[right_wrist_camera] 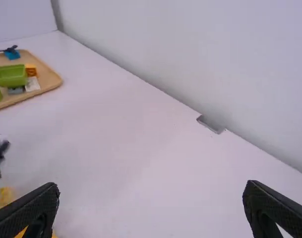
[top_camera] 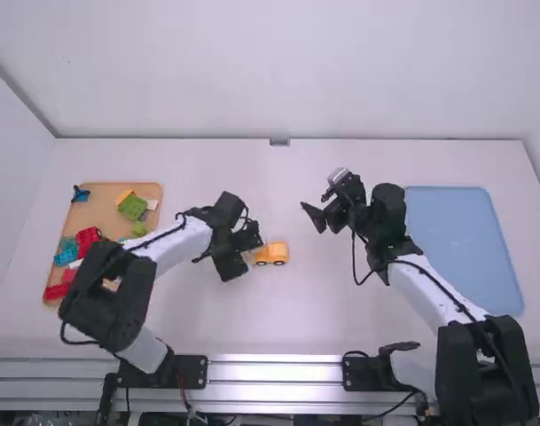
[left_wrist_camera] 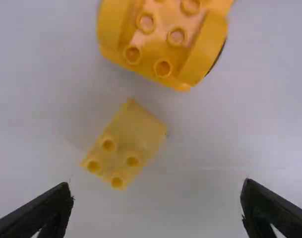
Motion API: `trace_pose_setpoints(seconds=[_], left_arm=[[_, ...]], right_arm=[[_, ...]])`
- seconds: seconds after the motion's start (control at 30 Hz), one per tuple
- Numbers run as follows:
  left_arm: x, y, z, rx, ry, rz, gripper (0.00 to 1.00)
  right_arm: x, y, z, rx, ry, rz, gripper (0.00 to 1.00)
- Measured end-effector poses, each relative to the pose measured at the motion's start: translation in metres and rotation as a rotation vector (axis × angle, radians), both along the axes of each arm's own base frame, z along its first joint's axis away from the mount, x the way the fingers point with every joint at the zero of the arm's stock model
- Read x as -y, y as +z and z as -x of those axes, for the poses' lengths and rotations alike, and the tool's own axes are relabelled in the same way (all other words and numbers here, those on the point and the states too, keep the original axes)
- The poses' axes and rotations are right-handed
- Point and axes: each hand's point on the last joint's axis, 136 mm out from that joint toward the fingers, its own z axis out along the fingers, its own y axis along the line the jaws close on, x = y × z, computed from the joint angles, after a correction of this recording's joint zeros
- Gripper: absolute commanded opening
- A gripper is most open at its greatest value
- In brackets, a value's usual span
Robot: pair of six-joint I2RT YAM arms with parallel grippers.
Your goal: Assemble lego blocks to make yellow taxi
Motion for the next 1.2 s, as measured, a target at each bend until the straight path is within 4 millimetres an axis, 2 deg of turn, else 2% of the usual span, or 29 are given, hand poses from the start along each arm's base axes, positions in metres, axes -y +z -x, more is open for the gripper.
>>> trace_pose_setpoints(seconds=[0.1,0.2,0.43,0.57,0.77,0.97,1.2], left_arm=[[-0.006,-0.019,-0.011,0.023,-0.068,-0.065,0.73],[-0.008,-0.02,-0.013,0.038,-0.13,-0.082,0.68],[0.0,-0.019,-0.008,0.045,-0.385,-0.053,0.64],[0.006,-0.018,-0.01,0.068,-0.455,-0.029,0.63],[0.009,-0.018,-0.002,0.042,-0.495,-0.002,0.63],[0.01,-0.021,-0.008,0.054,-0.461,0.01,0.56],[0.009,-0.022,-0.009,0.05,-0.432,0.005,0.56]], right_arm=[[-0.001,0.001,0.002,-0.007,0.02,-0.016,0.98],[-0.003,0.002,0.004,-0.01,0.031,-0.022,0.98],[-0.004,0.002,0.005,0.001,0.046,-0.014,0.99],[-0.004,0.002,0.005,0.002,0.047,-0.012,0.98],[-0.004,0.0,0.006,-0.005,0.047,-0.007,0.99],[-0.004,-0.001,0.006,0.0,0.052,0.001,0.98],[-0.004,-0.002,0.006,0.002,0.053,0.008,0.98]])
